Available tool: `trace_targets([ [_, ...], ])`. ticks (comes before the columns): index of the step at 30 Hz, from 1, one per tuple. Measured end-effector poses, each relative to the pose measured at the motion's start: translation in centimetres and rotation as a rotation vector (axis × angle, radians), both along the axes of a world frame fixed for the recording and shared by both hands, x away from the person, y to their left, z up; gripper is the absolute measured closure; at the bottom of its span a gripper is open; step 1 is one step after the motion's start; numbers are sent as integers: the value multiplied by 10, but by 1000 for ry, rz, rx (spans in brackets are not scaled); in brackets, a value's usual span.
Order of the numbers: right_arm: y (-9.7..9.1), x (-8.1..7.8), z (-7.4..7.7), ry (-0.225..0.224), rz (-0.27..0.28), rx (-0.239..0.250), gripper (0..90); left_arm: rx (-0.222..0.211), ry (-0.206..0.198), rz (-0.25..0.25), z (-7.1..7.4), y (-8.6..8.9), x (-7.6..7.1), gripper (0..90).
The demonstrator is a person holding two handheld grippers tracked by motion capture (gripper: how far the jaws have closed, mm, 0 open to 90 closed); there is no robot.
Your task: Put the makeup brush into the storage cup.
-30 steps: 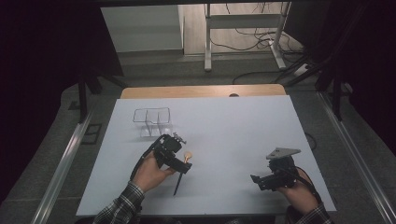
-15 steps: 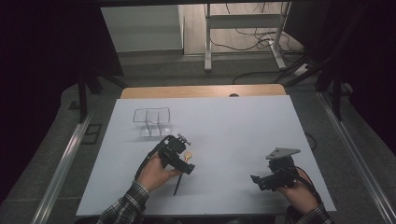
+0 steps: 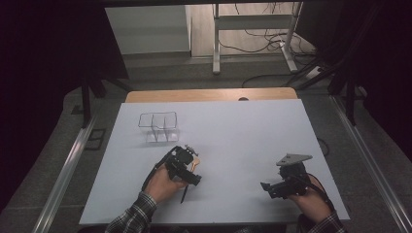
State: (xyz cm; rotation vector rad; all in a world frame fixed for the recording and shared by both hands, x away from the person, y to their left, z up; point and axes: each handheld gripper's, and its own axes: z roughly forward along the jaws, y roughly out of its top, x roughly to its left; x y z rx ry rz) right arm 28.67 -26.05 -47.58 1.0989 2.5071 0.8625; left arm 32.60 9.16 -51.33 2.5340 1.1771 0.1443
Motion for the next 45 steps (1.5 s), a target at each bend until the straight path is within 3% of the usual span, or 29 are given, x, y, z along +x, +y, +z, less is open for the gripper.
trace_targets([
  [6, 0, 0, 0, 1, 1, 0, 5, 6, 18, -9, -6, 1, -1, 84],
  [12, 1, 0, 0, 3, 6, -2, 8, 8, 21, -16, -3, 1, -3, 173],
  [18, 1, 0, 0, 8, 9, -2, 10, 22, 34, -33, 4, -1, -10, 478],
  [19, 1, 0, 0, 6, 12, -3, 11, 24, 42, -30, 5, -1, -10, 571],
  [21, 1, 0, -1, 6, 13, -4, 11, 28, 53, -20, 6, -1, -9, 611],
  [25, 1, 0, -1, 9, 15, -4, 13, 17, 78, -8, 7, 0, -9, 835],
  [45, 2, 0, -1, 10, 22, -4, 15, -11, 79, -46, 6, 6, -7, 839],
])
